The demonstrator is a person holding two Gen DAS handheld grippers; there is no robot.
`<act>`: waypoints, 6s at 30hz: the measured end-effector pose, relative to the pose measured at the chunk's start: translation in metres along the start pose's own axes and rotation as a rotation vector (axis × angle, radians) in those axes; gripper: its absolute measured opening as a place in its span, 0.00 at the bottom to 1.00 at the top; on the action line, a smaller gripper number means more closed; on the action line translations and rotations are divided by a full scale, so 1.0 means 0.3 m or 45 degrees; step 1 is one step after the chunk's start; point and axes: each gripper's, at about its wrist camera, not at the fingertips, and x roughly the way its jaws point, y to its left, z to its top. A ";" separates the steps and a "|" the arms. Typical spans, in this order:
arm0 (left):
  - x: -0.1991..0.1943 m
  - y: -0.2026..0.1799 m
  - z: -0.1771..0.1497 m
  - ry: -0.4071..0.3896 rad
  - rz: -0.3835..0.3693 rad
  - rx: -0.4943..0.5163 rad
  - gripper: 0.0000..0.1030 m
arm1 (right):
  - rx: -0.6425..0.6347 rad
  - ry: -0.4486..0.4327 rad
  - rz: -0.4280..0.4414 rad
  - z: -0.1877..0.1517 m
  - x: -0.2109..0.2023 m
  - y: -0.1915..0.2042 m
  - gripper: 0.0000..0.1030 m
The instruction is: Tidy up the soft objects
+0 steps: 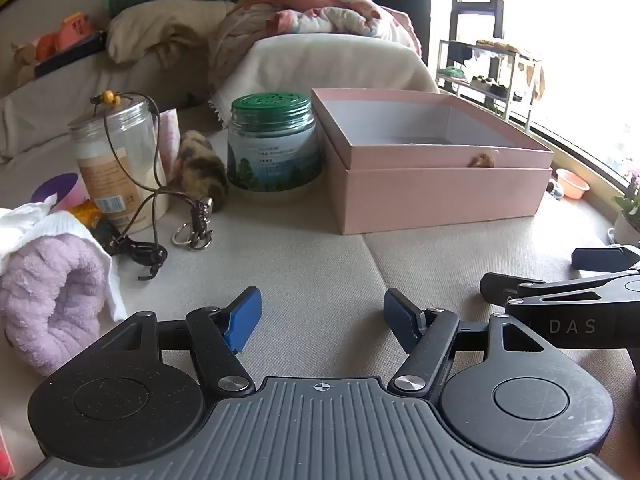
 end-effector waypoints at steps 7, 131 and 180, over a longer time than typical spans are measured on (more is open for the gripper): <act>-0.001 0.005 0.000 -0.001 -0.007 -0.011 0.71 | 0.003 0.001 0.002 0.000 0.000 0.000 1.00; -0.357 0.548 -0.179 0.200 0.178 -0.235 0.54 | -0.191 -0.001 0.121 0.099 -0.140 0.223 0.95; -0.356 0.591 -0.236 0.071 0.009 -0.148 0.23 | -0.838 -0.112 0.688 0.254 -0.161 0.876 0.59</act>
